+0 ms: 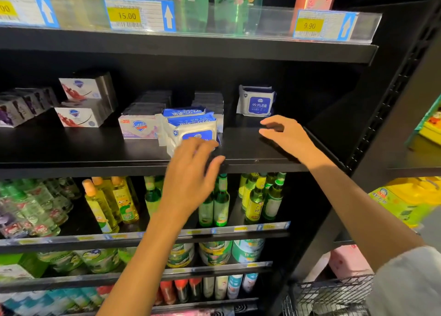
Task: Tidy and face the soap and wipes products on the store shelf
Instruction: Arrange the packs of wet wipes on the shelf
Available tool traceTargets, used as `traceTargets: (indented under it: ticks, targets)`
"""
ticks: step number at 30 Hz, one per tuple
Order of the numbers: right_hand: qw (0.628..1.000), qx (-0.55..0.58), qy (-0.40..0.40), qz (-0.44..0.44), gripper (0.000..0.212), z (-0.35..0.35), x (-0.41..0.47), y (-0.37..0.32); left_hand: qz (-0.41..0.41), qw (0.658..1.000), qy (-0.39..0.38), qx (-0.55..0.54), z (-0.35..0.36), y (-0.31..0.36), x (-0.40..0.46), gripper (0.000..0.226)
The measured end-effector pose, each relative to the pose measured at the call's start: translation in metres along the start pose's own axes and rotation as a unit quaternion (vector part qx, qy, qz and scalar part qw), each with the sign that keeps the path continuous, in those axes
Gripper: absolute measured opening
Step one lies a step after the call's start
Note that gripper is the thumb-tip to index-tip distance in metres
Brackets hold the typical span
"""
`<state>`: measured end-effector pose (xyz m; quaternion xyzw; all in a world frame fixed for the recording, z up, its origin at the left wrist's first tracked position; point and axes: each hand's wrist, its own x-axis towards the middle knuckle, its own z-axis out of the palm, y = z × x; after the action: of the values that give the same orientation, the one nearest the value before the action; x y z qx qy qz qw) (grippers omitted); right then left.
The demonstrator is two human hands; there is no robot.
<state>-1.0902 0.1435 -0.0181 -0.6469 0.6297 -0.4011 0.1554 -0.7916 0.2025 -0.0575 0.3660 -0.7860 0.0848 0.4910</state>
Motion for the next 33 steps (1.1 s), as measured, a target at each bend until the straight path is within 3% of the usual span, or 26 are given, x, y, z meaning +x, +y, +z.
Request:
traceTargets:
  ticks: [5, 9, 13, 17, 25, 33]
  targets:
    - [0.990, 0.083, 0.089, 0.069, 0.050, 0.007, 0.061, 0.020, 0.035, 0.961, -0.272, -0.023, 0.039, 0.019, 0.042, 0.066]
    - [0.979, 0.124, 0.122, 0.104, 0.071, 0.010, 0.092, 0.025, 0.028, 0.922, -0.387, -0.007, 0.059, 0.012, 0.068, 0.075]
    - [0.978, 0.111, 0.116, 0.132, 0.094, 0.010, 0.126, 0.033, 0.015, 0.916, -0.400, -0.011, 0.066, 0.005, 0.068, 0.070]
    - [0.969, 0.161, 0.136, 0.132, 0.100, 0.014, 0.144, 0.038, 0.008, 0.916, -0.402, -0.011, 0.067, 0.003, 0.068, 0.070]
    - [0.977, 0.108, 0.153, 0.100, 0.086, 0.027, 0.154, 0.034, -0.007, 0.908, -0.418, -0.010, 0.066, 0.006, 0.070, 0.070]
    - [0.976, 0.085, 0.155, 0.128, 0.073, 0.020, 0.135, 0.029, -0.012, 0.910, -0.415, -0.011, 0.068, 0.007, 0.070, 0.071]
